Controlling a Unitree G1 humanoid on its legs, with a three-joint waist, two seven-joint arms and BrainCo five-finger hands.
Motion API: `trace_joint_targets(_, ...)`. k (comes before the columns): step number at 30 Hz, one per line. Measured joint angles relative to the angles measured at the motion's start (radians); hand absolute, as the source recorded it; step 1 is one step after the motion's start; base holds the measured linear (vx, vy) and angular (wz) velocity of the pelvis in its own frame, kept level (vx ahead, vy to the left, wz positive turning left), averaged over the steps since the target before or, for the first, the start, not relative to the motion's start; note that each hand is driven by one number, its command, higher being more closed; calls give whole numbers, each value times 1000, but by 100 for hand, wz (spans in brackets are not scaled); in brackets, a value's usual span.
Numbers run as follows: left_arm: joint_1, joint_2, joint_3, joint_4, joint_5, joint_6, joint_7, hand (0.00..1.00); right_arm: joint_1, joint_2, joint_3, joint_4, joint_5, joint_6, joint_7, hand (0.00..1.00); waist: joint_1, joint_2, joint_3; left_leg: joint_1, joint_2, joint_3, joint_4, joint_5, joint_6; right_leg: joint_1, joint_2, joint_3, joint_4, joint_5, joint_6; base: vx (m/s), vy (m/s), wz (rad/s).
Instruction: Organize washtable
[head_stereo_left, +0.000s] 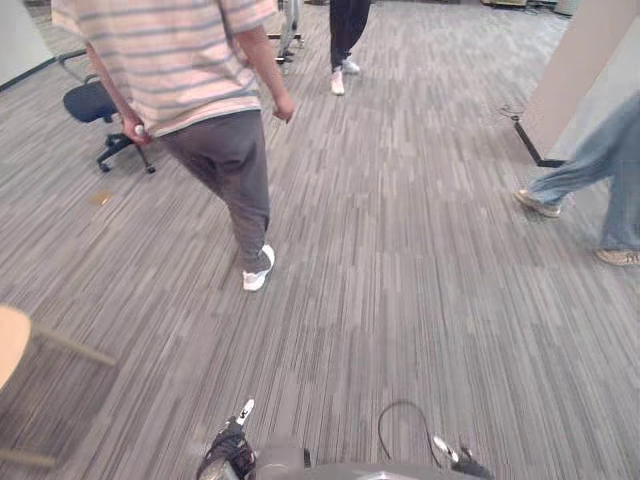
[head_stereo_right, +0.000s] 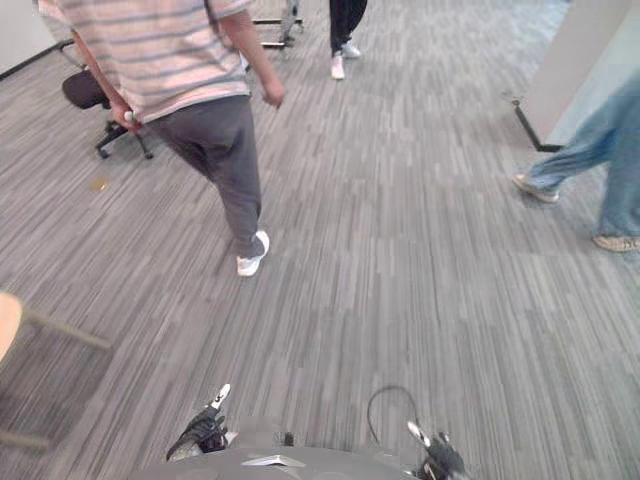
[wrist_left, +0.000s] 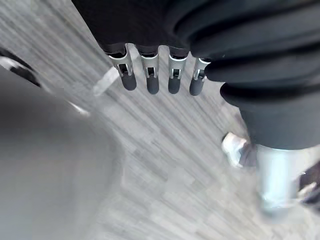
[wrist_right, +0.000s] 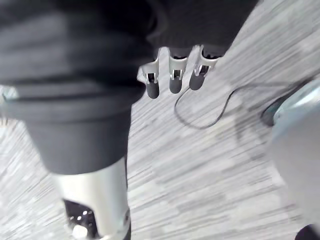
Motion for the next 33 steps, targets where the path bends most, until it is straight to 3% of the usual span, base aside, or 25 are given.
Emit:
trace_joint_targets(1,4,1,-9,-1,0,-2,0,0,-6,-1,13,-3,1,-1,-1,0,3,1,-3,-32,-3,10,-77,-3,-5,19,-13,10,-17,-10,3,18,52,-75)
trace_joint_targets(2,15,20,-26,3,2,-5,2,0,-21,-4,34,-4,1,-3,-2,0,8,-11,-9,-70,-19,24,-312,15,-22,56,-51,40,-47,-55,30,-251,127,-72)
trace_joint_targets(3,31,22,-35,15,6,-3,6,0,-29,-10,42,0,1,-3,-2,0,5,9,-9,-63,-22,-3,-623,87,-36,100,-64,63,-74,-72,42,-125,138,-69)
trace_joint_targets(4,43,22,-35,21,8,2,8,0,-21,-13,43,2,0,-4,-3,0,5,20,-16,-61,-19,-13,-714,142,-30,115,-64,74,-76,-78,48,341,127,-68)
trace_joint_targets(5,68,19,-31,46,6,2,13,0,-2,-14,49,18,-1,-2,-5,0,15,13,-26,-42,-36,-4,-716,280,-6,135,-84,108,-27,-100,66,662,107,-36)
trace_joint_targets(8,96,54,-21,65,11,4,16,0,53,3,43,34,-9,4,-2,0,9,-54,-79,-26,-113,52,-640,186,42,34,-138,109,264,-66,125,717,43,6)
trace_joint_targets(9,84,77,-26,78,13,6,16,0,68,10,7,46,-10,9,0,0,-2,-82,-73,22,-161,46,-635,149,66,-10,-146,105,431,29,173,510,31,65)
trace_joint_targets(10,70,90,-41,81,13,10,19,0,71,10,-28,76,-10,8,1,0,-30,-98,-57,97,-195,10,-654,129,87,-61,-126,112,628,175,289,441,41,79)
trace_joint_targets(11,64,97,-55,83,13,11,22,0,71,8,-29,84,-10,8,2,0,-34,-98,-52,136,-205,-9,-667,125,92,-98,-125,108,731,191,314,322,28,67)
trace_joint_targets(12,44,101,-111,79,17,15,25,0,76,-2,-29,88,-10,5,6,0,-43,-78,-39,248,-208,-43,-718,117,105,-211,-132,47,927,134,224,153,11,37)
trace_joint_targets(13,37,95,-140,79,29,14,26,0,81,-6,-29,84,-10,5,6,0,-56,-55,-37,311,-194,-61,-762,112,113,-277,-132,9,971,87,171,77,4,30)
trace_joint_targets(14,26,90,-161,80,35,13,25,0,89,-5,-28,75,-10,5,7,0,-61,-44,-32,350,-181,-72,-788,107,121,-321,-127,-9,969,58,159,-172,38,30)
trace_joint_targets(15,-24,83,-203,81,41,14,26,0,104,-7,-35,66,-9,-1,12,0,-62,-8,-14,449,-145,-102,-856,59,139,-410,-89,-13,863,-6,163,-243,50,31)
trace_joint_targets(17,-76,66,-221,76,52,9,30,0,121,0,-46,66,-9,1,13,0,-81,-3,-6,488,-133,-138,-879,11,128,-468,-83,-8,638,-24,188,-338,20,51)
trace_joint_targets(19,-103,47,-217,15,54,0,35,0,150,28,-53,68,-8,0,4,0,-85,-29,-10,537,-131,-174,-877,-57,121,-504,-113,-54,255,39,230,97,-216,50)
trace_joint_targets(20,-109,23,-218,0,54,-4,37,0,169,35,-56,75,-6,6,3,0,-98,-37,-12,560,-113,-209,-880,-96,121,-506,-122,-97,206,185,221,527,-383,41)
trace_joint_targets(21,-110,11,-221,2,54,-5,37,0,174,31,-63,74,-4,7,2,0,-112,-17,-21,568,-91,-230,-888,-110,124,-507,-107,-122,225,172,180,671,-402,61)
trace_joint_targets(22,-96,-5,-223,9,59,-3,31,0,184,28,-72,69,-5,6,0,0,-137,3,-49,580,-53,-247,-878,-104,83,-511,-74,-148,253,105,144,635,-406,49)
trace_joint_targets(24,-101,-28,-192,8,80,0,31,0,183,32,-71,65,-8,10,-4,0,-132,-9,-42,491,-56,-231,-606,-98,12,-475,-68,-170,283,45,93,500,-401,26)
trace_joint_targets(25,-83,-51,-141,5,80,1,29,0,181,34,-67,46,-7,10,-5,0,-128,0,-40,403,-58,-233,-330,-46,-113,-409,-49,-180,266,8,73,403,-350,-2)
trace_joint_targets(26,-64,-67,-100,-2,78,1,29,0,184,27,-48,14,-15,7,-7,0,-109,20,-38,302,-48,-224,-39,57,-196,-336,-14,-180,244,-25,51,438,-319,-6)
trace_joint_targets(27,-54,-68,-99,-14,74,3,29,0,185,16,-34,1,-19,8,-6,0,-98,23,-37,252,-35,-211,85,93,-198,-295,5,-178,228,-41,33,529,-307,-29)
trace_joint_targets(29,-27,-36,-102,-52,71,-1,22,0,151,1,5,-2,-48,9,-8,0,-70,15,-31,95,-5,-143,300,102,-144,-138,26,-136,149,-77,2,332,-190,-38)
trace_joint_targets(31,-16,-8,-102,-46,71,-4,14,0,107,0,2,0,-48,9,-8,0,-32,2,-31,-13,17,-66,207,53,-63,-34,12,-69,71,-78,1,-48,-41,-75)
trace_joint_targets(33,11,8,-83,-45,43,-14,13,0,59,-4,3,-5,-47,6,-8,0,-24,-3,-31,-99,10,-20,-83,34,-38,51,-16,-22,-20,-85,9,-221,46,-74)
